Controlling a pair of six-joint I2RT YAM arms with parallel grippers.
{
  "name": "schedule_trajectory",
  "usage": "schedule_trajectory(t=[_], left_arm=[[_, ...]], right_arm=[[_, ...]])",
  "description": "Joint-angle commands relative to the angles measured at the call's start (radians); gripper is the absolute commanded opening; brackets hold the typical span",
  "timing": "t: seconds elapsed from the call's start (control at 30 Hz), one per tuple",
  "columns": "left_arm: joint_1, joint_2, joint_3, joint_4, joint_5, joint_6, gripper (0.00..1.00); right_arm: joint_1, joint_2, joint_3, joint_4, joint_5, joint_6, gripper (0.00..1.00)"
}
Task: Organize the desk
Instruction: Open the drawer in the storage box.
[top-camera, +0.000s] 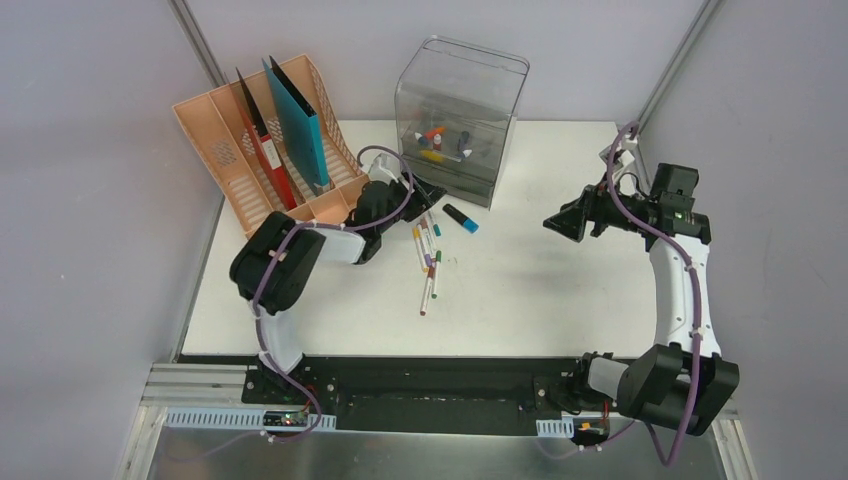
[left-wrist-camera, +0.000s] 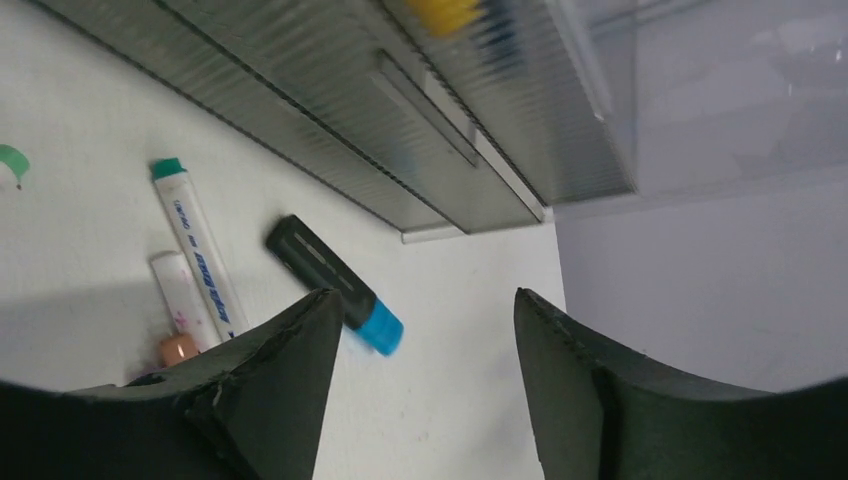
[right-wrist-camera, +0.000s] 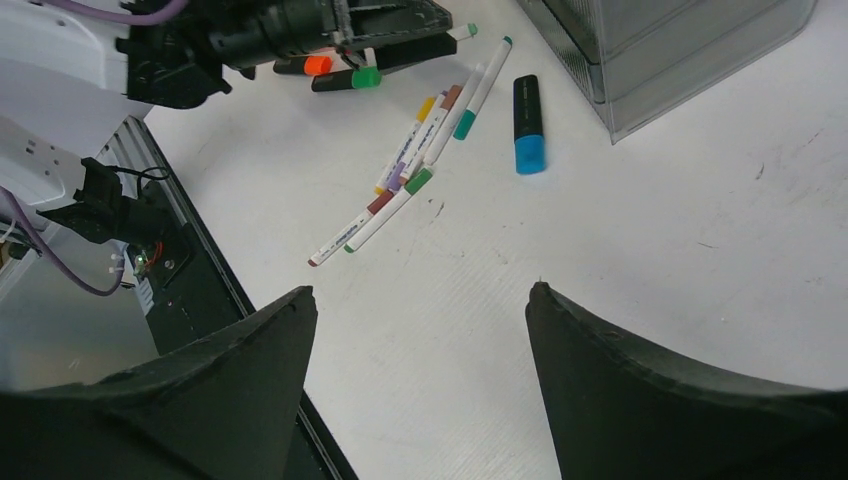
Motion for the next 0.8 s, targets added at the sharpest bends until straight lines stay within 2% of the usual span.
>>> schedule_trajectory(t=[0.0, 0.13, 0.5, 0.77], left_arm=[[0.002, 0.121, 0.065, 0.229, -0.086, -0.124, 0.62], [0.001, 0.212, 0.126, 0.297, -0.078, -0.159, 0.54], [0.005, 0.276, 0.162, 0.366, -0.083, -0.169, 0.49], [0.021, 0.342, 0.244, 0.33, -0.098, -0.215, 0.28]], right_arm=[[-0.002, -0.055, 0.009, 0.012, -0.048, -0.043, 0.8], [-0.002, -0.055, 0.008, 0.008, -0.049, -0.052, 0.8], [-0.004, -0.044, 0.01, -0.002, -0.02, -0.071, 0.8], [-0.004, -0.034, 0.011, -0.008, -0.019, -0.077, 0.81]])
